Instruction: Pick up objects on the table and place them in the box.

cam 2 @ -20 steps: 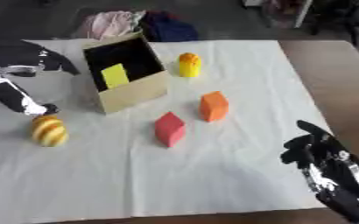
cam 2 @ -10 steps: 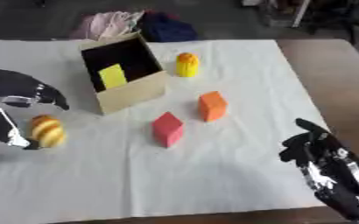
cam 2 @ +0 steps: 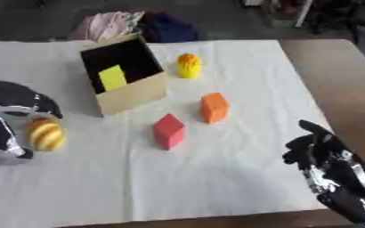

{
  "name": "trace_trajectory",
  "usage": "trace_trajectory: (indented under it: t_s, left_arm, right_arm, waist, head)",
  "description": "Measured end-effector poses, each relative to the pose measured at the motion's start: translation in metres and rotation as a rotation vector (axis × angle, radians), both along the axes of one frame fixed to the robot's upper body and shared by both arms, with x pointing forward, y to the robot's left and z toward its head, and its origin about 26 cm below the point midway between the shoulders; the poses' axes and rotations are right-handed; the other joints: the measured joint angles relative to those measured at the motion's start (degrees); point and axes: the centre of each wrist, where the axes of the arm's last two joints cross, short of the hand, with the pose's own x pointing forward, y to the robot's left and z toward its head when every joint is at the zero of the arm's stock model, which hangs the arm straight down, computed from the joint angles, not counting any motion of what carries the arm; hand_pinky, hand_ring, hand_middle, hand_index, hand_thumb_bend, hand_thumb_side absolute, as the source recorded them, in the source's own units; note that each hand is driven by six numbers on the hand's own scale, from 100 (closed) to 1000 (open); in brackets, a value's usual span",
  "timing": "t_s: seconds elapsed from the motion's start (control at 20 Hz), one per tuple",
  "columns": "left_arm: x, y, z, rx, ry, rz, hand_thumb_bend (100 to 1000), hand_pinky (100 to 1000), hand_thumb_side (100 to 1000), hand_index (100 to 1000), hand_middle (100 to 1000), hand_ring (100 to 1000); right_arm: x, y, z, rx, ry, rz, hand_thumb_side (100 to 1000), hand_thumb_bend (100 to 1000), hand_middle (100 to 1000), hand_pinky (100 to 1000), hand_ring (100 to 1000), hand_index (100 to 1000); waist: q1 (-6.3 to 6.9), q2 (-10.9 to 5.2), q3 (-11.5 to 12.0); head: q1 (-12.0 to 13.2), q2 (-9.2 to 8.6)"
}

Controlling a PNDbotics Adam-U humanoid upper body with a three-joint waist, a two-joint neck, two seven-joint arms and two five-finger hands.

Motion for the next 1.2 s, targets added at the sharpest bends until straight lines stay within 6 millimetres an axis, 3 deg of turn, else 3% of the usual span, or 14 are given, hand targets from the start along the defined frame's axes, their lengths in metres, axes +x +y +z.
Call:
trace_trajectory:
  t_s: [0.1, 0.25, 0.35, 0.65, 0.85, 1.0, 1.2]
  left_arm:
    - [0.002, 0.003, -0.005, 0.001, 0.002, 0.011, 509, 807, 435, 868, 786, 772]
    - [0.004, 0.008, -0.009, -0.012, -0.021, 0.024, 400, 688, 396, 710, 586, 594]
    - [0.005, 0.010, -0.011, -0.029, -0.045, 0.027, 332, 627, 366, 634, 505, 519]
    - [0.007, 0.011, -0.003, -0.075, -0.116, 0.021, 254, 576, 337, 583, 458, 474]
    - [0.009, 0.005, 0.023, -0.107, -0.169, 0.008, 259, 598, 333, 603, 473, 490]
    - [0.012, -0.001, 0.061, -0.124, -0.273, 0.005, 285, 636, 320, 655, 517, 535]
    - [0.022, -0.006, 0.104, -0.171, -0.482, 0.054, 222, 644, 266, 656, 508, 534]
  right_arm:
    - [0.000, 0.000, 0.000, 0.000, 0.000, 0.000, 425, 100, 625, 607, 601, 925]
    - [0.000, 0.000, 0.000, 0.000, -0.001, 0.001, 424, 100, 625, 607, 601, 925]
    - [0.000, 0.000, 0.000, -0.001, -0.001, 0.001, 422, 100, 625, 608, 601, 925]
    - [0.000, 0.000, 0.000, -0.001, -0.001, 0.001, 421, 100, 625, 608, 601, 924]
    - [0.000, 0.000, 0.000, -0.001, 0.000, 0.001, 420, 100, 624, 609, 601, 923]
    - [-0.002, -0.001, -0.002, -0.001, 0.006, -0.001, 418, 100, 624, 609, 601, 924]
    - [-0.002, -0.001, -0.002, -0.003, 0.008, 0.003, 412, 100, 624, 609, 601, 924]
  waist:
    - [0.00, 0.00, 0.00]
    - [0.00, 0.00, 0.05]
    - [0.00, 0.00, 0.13]
    - [0.00, 0.00, 0.25]
    - [0.00, 0.00, 0.23]
    - [0.00, -0.05, 0.13]
    - [0.00, -0.06, -0.42]
  head:
    - [-0.04, 0.00]
    - [-0.09, 0.00]
    - [-0.10, 0.00]
    - [-0.10, -0.01]
    - [-0.11, -0.01]
    - [-0.11, 0.00]
    - [-0.07, 0.00]
